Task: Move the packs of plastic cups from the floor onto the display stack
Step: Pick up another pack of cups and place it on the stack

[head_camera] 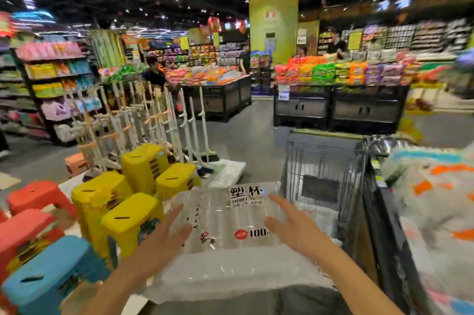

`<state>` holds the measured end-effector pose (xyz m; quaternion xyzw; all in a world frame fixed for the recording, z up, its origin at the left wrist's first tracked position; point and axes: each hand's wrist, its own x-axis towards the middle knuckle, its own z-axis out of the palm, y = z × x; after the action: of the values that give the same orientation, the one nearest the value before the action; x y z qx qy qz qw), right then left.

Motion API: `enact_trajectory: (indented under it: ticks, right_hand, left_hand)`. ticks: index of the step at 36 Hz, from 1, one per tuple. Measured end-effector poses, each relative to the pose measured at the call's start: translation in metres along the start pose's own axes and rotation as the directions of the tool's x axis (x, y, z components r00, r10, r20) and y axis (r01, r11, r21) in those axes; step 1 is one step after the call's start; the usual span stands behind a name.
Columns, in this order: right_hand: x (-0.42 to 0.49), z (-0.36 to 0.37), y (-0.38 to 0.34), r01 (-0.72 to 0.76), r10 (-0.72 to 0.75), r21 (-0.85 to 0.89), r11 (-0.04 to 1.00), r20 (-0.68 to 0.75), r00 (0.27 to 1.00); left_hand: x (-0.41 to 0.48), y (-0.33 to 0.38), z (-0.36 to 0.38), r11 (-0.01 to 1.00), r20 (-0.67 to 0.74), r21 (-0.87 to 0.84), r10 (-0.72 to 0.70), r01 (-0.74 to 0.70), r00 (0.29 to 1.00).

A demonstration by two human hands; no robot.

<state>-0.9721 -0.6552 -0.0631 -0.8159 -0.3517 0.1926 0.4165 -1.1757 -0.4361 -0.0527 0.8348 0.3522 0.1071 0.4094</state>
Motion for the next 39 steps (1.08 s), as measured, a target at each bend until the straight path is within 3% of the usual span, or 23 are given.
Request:
enact_trajectory:
  ticks: [5, 9, 13, 18, 22, 27, 33, 39]
  right_hand:
    - [0.025, -0.029, 0.029, -0.106, 0.108, 0.042, 0.993, -0.035, 0.994]
    - [0.055, -0.039, 0.054, -0.138, 0.141, 0.032, 0.990, -0.107, 0.984]
    - [0.076, -0.054, 0.060, -0.220, 0.228, 0.064, 0.973, -0.177, 0.958]
    - [0.097, -0.077, 0.058, -0.225, 0.236, 0.070, 0.972, -0.300, 0.924]
    - [0.112, -0.093, 0.065, -0.271, 0.282, 0.083, 0.959, -0.373, 0.884]
    - [0.130, -0.118, 0.094, -0.305, 0.295, 0.051, 0.951, -0.441, 0.848]
    - [0.163, -0.161, 0.136, -0.316, 0.287, 0.018, 0.949, -0.471, 0.834]
    - [0.206, -0.217, 0.187, -0.308, 0.301, 0.062, 0.949, -0.457, 0.837]
  left_hand:
    - [0.069, 0.018, 0.026, 0.995, 0.116, 0.095, 0.028, -0.039, 0.993]
    - [0.136, 0.026, 0.047, 0.981, 0.119, 0.157, 0.094, -0.112, 0.988]
    - [0.174, 0.057, 0.054, 0.982, 0.179, 0.091, 0.146, -0.164, 0.973]
    - [0.230, 0.086, 0.075, 0.922, 0.200, 0.121, 0.340, -0.367, 0.919]
    - [0.270, 0.098, 0.092, 0.885, 0.262, 0.122, 0.408, -0.449, 0.875]
    - [0.303, 0.130, 0.121, 0.930, 0.393, -0.069, 0.359, -0.362, 0.846]
    - [0.348, 0.168, 0.169, 0.911, 0.450, -0.194, 0.412, -0.363, 0.792]
    - [0.397, 0.205, 0.223, 0.907, 0.465, -0.219, 0.420, -0.359, 0.779]
